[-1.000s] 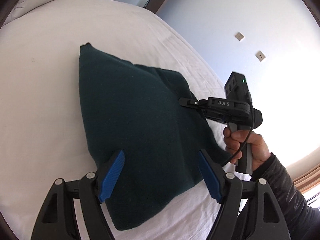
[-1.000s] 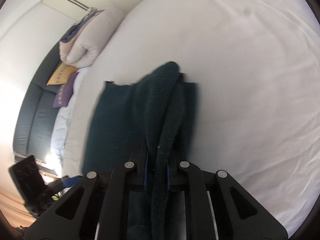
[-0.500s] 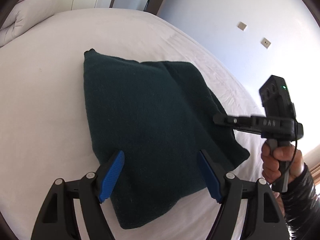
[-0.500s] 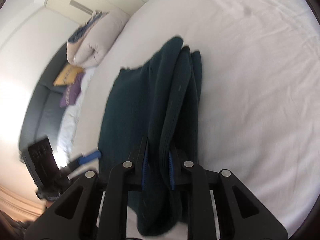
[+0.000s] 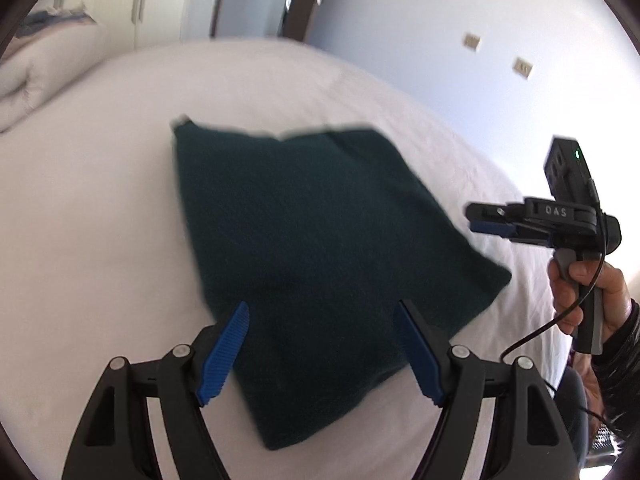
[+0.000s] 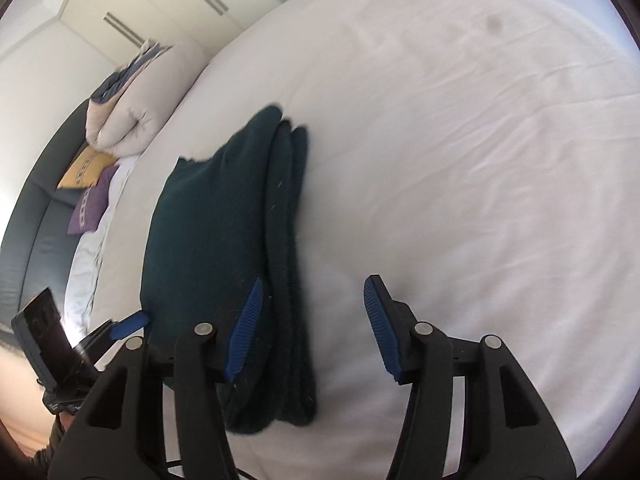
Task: Fold small clothes
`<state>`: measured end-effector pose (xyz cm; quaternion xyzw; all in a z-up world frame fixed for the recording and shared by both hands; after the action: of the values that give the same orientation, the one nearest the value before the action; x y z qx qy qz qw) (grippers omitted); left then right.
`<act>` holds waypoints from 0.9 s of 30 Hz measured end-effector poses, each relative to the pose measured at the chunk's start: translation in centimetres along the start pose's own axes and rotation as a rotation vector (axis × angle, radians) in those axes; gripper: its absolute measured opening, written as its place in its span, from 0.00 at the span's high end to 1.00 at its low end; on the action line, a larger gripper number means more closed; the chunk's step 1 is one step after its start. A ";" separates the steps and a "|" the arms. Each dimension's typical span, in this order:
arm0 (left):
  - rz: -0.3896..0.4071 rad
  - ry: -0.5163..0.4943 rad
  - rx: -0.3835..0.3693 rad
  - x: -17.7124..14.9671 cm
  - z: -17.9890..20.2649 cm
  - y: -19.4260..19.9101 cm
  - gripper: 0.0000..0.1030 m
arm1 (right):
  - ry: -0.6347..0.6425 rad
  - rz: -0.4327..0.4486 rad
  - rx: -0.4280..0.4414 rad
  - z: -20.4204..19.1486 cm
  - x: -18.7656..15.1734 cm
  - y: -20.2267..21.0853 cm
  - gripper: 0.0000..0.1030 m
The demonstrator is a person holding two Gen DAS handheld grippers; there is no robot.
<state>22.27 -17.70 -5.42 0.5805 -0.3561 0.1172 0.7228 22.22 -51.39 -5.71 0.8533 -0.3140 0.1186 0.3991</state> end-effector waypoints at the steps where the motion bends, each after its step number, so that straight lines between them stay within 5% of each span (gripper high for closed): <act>1: 0.028 0.028 0.013 0.4 -0.9 0.3 0.23 | -0.002 0.013 0.018 -0.1 0.3 0.8 0.49; 3: 0.024 0.118 0.017 1.0 -3.0 0.0 0.15 | -0.017 0.013 0.068 -0.5 0.9 1.3 0.45; 8: -0.054 0.293 -0.071 2.5 -6.4 -2.7 0.14 | 0.007 -0.065 0.112 -2.5 2.0 -1.2 0.42; 12: -0.204 0.440 -0.133 2.8 -8.2 -6.9 0.14 | -0.030 -0.152 0.113 -1.6 1.1 -4.6 0.42; 15: -0.278 0.413 -0.170 2.8 -6.9 -8.8 0.24 | -0.060 -0.161 0.130 -0.9 1.5 -6.2 0.42; 17: -0.299 0.364 -0.170 3.1 -5.5 -9.2 0.42 | -0.049 -0.155 0.126 -1.1 1.8 -6.6 0.42; 19: -0.317 0.349 -0.138 3.5 -5.0 -9.4 0.47 | -0.011 -0.171 0.081 -1.5 2.0 -7.3 0.52; 20: -0.323 0.342 -0.129 3.6 -4.8 -9.4 0.51 | 0.004 -0.189 0.068 -1.6 1.9 -8.0 0.68; 27: -0.272 0.288 -0.110 4.0 -4.2 -5.2 0.67 | 0.279 -0.168 -0.128 -8.8 0.1 -7.3 0.79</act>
<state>29.80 -16.38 -7.05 0.5602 -0.1730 0.0806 0.8061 27.37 -41.22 -4.32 0.8247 -0.1899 0.1817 0.5007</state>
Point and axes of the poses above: each gripper's, at about its wrist camera, not at the fingertips, and y roughly against the way its jaws point, z to its right, x to its top, the point moved 5 cm from there along -y, roughly the way its jaws point, and after that the axes turned 14 degrees about x, right-handed, at the moved point
